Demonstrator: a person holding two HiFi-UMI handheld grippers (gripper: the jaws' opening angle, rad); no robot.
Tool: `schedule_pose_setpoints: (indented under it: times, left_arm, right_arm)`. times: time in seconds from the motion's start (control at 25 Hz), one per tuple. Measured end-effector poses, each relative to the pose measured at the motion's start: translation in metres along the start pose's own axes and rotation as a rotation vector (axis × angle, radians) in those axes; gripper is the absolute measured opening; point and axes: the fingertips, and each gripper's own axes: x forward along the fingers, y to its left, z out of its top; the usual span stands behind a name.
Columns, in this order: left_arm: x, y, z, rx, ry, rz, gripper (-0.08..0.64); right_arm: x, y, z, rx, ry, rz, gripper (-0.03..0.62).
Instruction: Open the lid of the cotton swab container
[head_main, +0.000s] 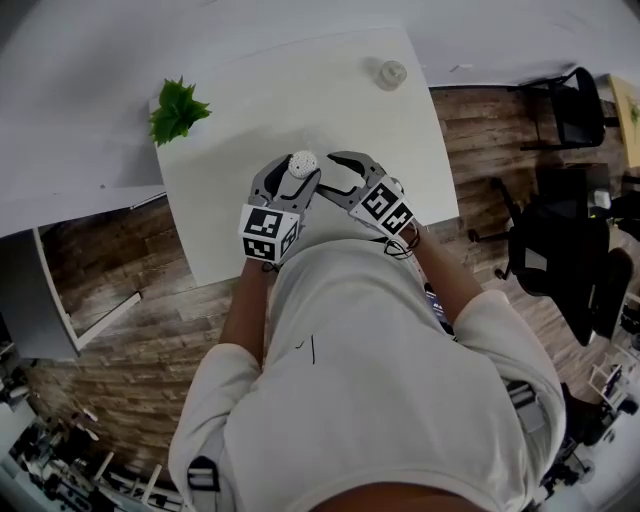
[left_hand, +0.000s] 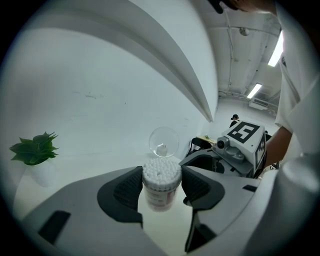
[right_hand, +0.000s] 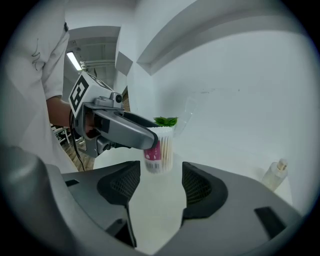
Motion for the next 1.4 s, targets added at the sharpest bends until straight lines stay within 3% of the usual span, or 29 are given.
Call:
schedule_pose_setpoints:
  times: [0.12,0.2,0.24,0.48,0.84,1.4]
  left_arm:
    - [0.012,0.001,-0.001,0.019,0.004,0.000,0.253]
    - [0.022,-0.002,-0.002,0.029,0.003,-0.013,0.253]
    - [0.027,-0.004,-0.002,0.031,0.005,-0.024,0.253]
    - [0.061,-0.011,-0.008,0.044,0.024,-0.063,0.253]
    - [0.111,-0.038,-0.026,0.127,0.064,-0.114,0.253]
    - [0.143,-0.071,-0.066,0.231,0.129,-0.112,0.253]
  right_arm:
    - [-0.014,-0.013,-0.016,0.064,0.012,-0.068,0.196]
    - [-0.028,-0.023,-0.024,0.108,0.004,-0.128,0.018]
    - [-0.034,-0.027,-0.028,0.127,0.000,-0.155,-0.005]
    - [-0.067,-0.044,-0.054,0.205,0.005,-0.285,-0.003]
    - [-0.116,-0.060,-0.092,0.303,-0.001,-0.438,-0.004]
    - [-0.139,-0.069,-0.113,0.324,0.005,-0.428,-0.005]
